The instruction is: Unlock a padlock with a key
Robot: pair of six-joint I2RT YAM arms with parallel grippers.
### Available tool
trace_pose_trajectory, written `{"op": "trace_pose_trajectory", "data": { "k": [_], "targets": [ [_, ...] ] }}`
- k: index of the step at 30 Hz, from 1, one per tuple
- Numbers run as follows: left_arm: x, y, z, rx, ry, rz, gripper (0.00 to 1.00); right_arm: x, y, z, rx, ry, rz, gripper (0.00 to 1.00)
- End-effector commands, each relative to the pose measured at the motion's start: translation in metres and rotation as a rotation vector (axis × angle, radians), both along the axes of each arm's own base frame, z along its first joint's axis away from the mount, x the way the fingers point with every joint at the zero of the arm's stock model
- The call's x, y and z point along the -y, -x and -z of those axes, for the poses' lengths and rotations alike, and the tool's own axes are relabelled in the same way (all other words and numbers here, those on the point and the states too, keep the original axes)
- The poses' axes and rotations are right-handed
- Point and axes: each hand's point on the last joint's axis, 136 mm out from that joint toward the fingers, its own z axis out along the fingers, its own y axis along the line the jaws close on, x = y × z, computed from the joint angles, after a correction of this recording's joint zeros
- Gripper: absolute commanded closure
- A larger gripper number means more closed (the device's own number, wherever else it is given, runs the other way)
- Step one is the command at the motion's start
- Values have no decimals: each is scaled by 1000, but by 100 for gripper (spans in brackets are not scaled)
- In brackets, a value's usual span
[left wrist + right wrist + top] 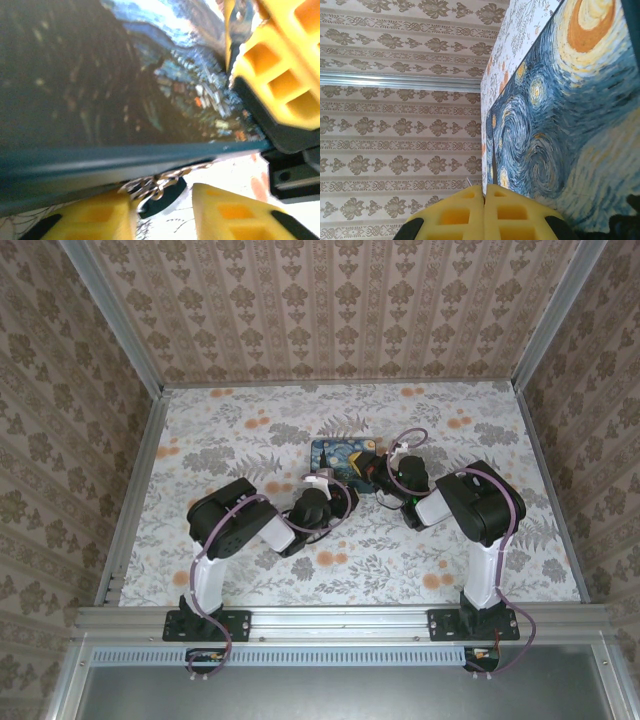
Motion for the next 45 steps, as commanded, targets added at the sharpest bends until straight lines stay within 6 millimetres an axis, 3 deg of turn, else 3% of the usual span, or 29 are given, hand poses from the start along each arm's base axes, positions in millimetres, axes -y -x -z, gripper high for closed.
{"op": "trace_pose_trajectory", "data": {
  "k": [1,18,25,37,45],
  "targets": [
    [1,-2,4,-21,17,-25,61,3,2,12,-19,0,8,100],
    [6,9,-33,-7,179,-9,55,3,3,15,-25,0,6,100],
    [8,12,-28,-24,185,-11,55,3,3,17,-29,2,9,100],
    [7,11,-41,11,196,-38,55,3,3,19,-32,2,6,100],
    [2,5,-25,-18,184,-85,54,2,3,19,-31,1,4,100]
  ]
}}
